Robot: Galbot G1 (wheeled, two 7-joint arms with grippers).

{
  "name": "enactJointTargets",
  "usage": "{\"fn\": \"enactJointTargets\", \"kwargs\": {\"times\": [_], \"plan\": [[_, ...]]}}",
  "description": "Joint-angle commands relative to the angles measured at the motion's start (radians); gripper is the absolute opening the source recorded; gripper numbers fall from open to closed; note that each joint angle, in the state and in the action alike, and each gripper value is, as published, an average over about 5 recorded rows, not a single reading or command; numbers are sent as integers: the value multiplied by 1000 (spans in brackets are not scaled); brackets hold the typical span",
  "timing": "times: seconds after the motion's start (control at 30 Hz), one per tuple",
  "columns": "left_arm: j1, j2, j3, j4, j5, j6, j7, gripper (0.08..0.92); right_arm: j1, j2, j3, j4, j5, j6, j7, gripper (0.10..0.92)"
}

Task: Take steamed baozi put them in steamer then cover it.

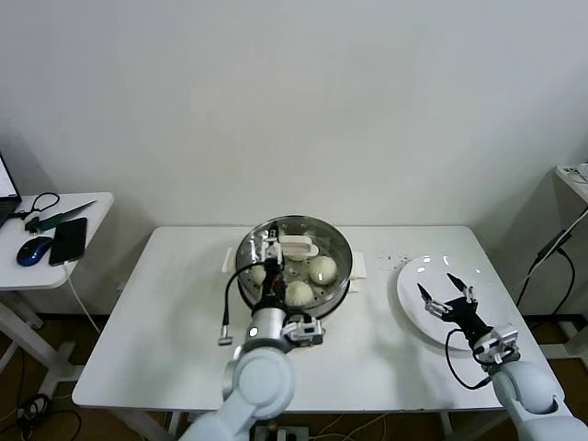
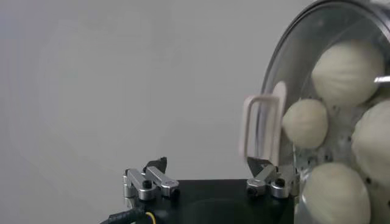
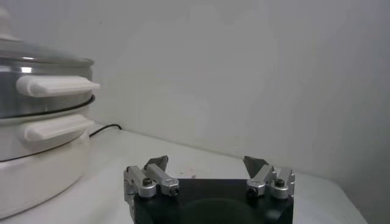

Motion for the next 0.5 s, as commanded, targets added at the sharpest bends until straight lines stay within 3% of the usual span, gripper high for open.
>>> {"fn": "enactJointTargets", "kwargs": {"times": [0.03,0.3,0.5], "plan": [[175,85,-222,-178,-342,-132,-205,822,-15,5,23,25,5,-16,14,823],[311,54,-544,-135,-860,-438,-396,823,-42,22,55,44,-1,-9,16,823],[414,3,-707,-40,-1202,-645,-435,823,-58,33,69,64,-1,-6,16,823]]}}
